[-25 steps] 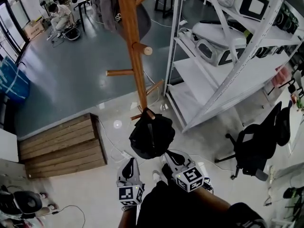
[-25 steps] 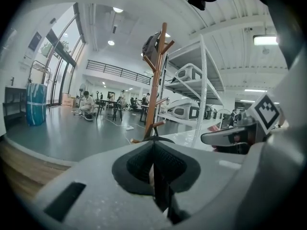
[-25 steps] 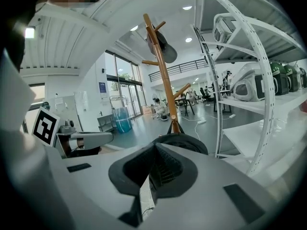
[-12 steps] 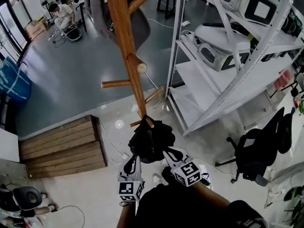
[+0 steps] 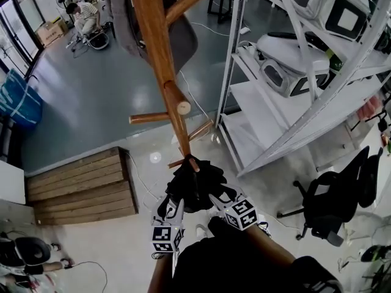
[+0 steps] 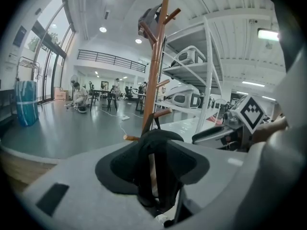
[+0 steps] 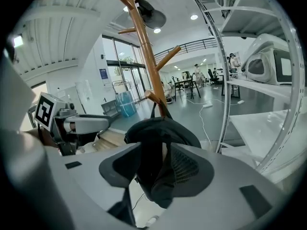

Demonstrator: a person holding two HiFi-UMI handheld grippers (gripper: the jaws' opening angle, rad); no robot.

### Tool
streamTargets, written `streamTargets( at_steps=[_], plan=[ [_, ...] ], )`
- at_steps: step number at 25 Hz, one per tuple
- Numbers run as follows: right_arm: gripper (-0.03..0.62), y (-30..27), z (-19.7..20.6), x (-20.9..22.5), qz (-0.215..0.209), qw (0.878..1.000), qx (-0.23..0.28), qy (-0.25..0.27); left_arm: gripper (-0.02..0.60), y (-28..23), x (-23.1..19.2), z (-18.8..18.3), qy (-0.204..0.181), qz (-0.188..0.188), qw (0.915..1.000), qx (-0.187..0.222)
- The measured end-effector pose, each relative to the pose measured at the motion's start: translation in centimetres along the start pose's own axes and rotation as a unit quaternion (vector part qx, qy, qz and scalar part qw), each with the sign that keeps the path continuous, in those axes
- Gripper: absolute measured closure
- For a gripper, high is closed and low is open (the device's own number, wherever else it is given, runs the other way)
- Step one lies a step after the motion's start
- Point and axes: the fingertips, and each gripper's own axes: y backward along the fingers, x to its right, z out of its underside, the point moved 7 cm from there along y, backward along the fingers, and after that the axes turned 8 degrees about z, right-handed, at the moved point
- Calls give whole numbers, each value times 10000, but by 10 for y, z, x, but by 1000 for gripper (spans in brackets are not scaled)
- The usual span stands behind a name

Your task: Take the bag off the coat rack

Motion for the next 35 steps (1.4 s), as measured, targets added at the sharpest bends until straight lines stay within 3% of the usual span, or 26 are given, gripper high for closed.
streamTargets(
  at_steps=[6, 15, 22, 26, 35],
  plan=[
    [416, -16, 3, 21, 34, 9997, -210, 141, 362, -16, -12, 14, 63, -36, 9993, -373],
    [382, -33, 6, 50, 300, 9977, -443, 421, 344, -34, -29, 20, 63, -119, 9982, -576],
    [360, -52, 7, 60, 181, 9961, -655, 567, 330, -51, -47, 35, 92, -217, 9959, -876],
    [351, -64, 10, 67, 106, 9949, -786, 619, 328, -57, -53, 36, 294, -240, 9957, -847],
    [347, -81, 19, 71, -43, 9929, -1027, 604, 328, -70, -56, 47, 272, -218, 9938, -1060]
  ],
)
